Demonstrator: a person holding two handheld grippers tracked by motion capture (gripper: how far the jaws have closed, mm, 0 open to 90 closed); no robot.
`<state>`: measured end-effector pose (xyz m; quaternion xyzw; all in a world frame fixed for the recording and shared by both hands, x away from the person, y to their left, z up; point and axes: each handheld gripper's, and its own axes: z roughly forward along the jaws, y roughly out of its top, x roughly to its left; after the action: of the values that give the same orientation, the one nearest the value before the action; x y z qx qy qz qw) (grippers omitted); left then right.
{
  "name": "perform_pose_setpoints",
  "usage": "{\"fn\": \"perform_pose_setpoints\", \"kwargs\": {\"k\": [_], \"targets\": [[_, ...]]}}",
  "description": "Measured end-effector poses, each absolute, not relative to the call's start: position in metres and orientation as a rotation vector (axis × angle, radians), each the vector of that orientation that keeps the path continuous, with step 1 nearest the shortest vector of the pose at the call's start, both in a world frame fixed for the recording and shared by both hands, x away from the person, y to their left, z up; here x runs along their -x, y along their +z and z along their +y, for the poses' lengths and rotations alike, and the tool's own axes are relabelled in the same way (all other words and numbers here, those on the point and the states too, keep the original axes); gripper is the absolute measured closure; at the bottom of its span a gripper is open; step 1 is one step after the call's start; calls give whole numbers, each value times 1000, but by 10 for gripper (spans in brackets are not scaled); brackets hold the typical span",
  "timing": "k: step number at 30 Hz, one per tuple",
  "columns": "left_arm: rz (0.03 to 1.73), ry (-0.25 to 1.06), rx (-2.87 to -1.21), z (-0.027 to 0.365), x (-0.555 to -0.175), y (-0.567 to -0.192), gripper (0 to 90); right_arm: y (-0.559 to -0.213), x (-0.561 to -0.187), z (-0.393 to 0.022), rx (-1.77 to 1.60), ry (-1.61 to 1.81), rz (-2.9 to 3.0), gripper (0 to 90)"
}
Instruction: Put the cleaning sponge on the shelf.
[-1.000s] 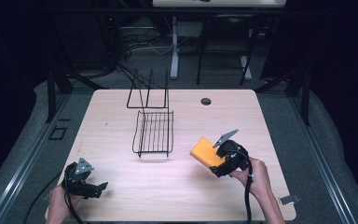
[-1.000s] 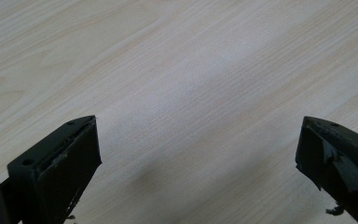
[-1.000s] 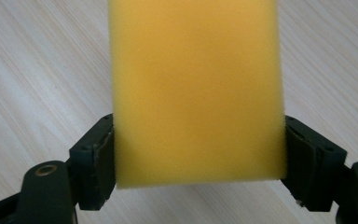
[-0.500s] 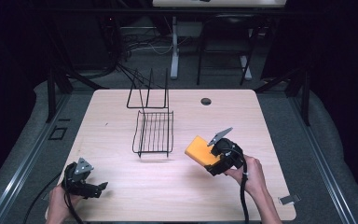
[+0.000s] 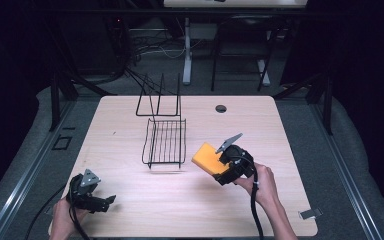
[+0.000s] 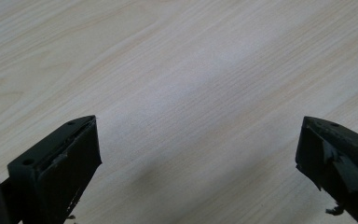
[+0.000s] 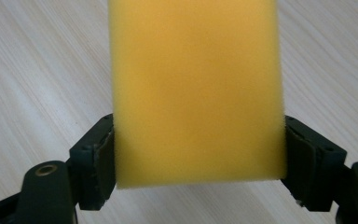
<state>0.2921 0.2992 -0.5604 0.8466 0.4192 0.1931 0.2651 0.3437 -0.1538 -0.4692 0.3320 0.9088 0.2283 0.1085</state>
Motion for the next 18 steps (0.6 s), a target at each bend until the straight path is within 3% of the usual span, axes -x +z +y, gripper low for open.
{"fn": "perform_pose_setpoints", "kwargs": {"k": [18], "targets": [[1136,527,-2283,299,-291,-559,0,-468,-356,-132,-964,701,2678,224]]}}
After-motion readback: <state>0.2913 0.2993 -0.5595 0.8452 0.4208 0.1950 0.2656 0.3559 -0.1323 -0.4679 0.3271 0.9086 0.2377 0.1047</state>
